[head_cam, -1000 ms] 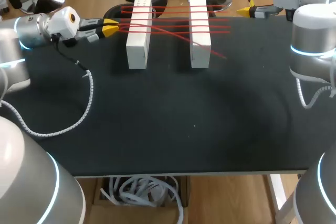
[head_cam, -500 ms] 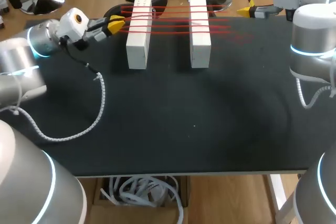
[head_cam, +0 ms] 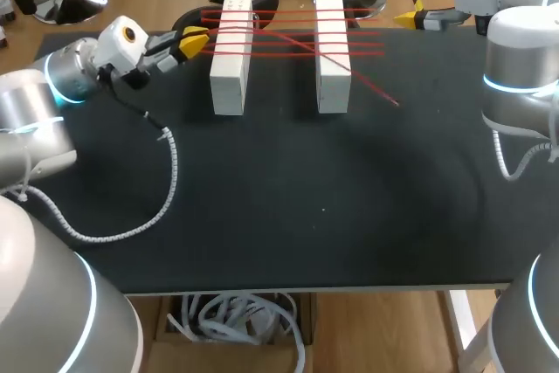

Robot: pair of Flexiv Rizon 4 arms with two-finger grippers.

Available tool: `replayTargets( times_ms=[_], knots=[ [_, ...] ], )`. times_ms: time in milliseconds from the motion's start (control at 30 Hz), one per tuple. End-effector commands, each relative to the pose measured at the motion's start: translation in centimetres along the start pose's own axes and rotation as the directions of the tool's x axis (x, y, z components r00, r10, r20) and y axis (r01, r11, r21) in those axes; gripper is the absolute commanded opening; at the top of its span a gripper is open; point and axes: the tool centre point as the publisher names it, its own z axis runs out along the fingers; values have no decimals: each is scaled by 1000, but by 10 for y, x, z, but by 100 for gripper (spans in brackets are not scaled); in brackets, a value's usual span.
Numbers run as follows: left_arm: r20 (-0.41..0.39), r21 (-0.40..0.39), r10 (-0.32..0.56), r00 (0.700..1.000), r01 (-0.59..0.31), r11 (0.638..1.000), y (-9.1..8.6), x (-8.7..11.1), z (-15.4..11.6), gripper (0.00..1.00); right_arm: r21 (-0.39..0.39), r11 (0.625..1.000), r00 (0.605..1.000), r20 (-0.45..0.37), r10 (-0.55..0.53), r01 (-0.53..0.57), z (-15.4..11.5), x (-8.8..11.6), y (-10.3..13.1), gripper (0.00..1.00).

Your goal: Grab the tape and strap the tape.

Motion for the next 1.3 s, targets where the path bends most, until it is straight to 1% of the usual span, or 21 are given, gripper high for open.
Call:
replayTargets(
  times_ms=[33,67,133,167,233,267,333,367,400,433,467,533,567,600,667,700,767,867,900,967,1300],
  knots=[
    [71,12,16,997,-17,1000,-7,13,4,0,0,1000,1000,0,0,0,0,0,0,100],
    [73,10,19,997,-19,1000,-8,14,5,0,0,1000,1000,0,0,0,0,0,0,100],
    [68,60,35,997,-39,997,-12,16,7,0,0,1000,1000,0,0,0,0,0,0,100],
    [68,44,35,997,-38,998,-13,17,8,0,0,1000,1000,0,0,0,0,0,0,100],
    [53,81,44,998,-48,996,-15,18,12,0,0,1000,1000,0,0,0,0,0,0,100],
    [48,57,42,998,-45,997,-16,18,14,0,0,1000,1000,0,0,0,0,0,0,100],
    [36,84,46,998,-49,995,-18,19,17,0,0,1000,1000,0,0,0,0,0,0,100],
    [38,68,46,998,-49,997,-18,19,18,0,0,1000,1000,0,0,0,0,0,0,100],
    [37,68,46,998,-49,996,-19,19,19,0,0,1000,1000,0,0,0,0,0,0,100],
    [31,83,51,998,-53,995,-20,20,21,0,0,1000,1000,0,0,0,0,0,0,100],
    [33,74,52,998,-54,996,-21,20,22,0,0,1000,1000,0,0,0,0,0,0,100],
    [25,101,58,998,-60,993,-23,20,25,0,0,1000,1000,0,0,0,0,0,0,100],
    [27,90,59,998,-61,994,-23,20,25,0,0,1000,1000,0,0,0,0,0,0,100],
    [21,104,62,998,-64,992,-24,20,27,0,0,1000,1000,0,0,0,0,0,0,100],
    [26,91,61,998,-63,994,-25,20,28,0,0,1000,1000,0,0,0,0,0,0,100],
    [23,105,64,998,-66,992,-25,20,29,0,0,1000,1000,0,0,0,0,0,0,100],
    [28,95,66,997,-68,993,-25,21,29,0,0,1000,1000,0,0,0,0,0,0,100],
    [26,102,68,997,-70,992,-25,21,30,0,0,1000,1000,0,0,0,0,0,0,100],
    [25,118,71,997,-73,990,-25,21,30,0,0,1000,1000,0,0,0,0,0,0,100],
    [30,106,72,997,-75,992,-25,21,30,0,0,1000,1000,0,0,0,0,0,0,100],
    [56,111,91,994,-97,989,-24,18,27,0,0,1000,1000,0,0,0,0,0,0,100]
  ],
)
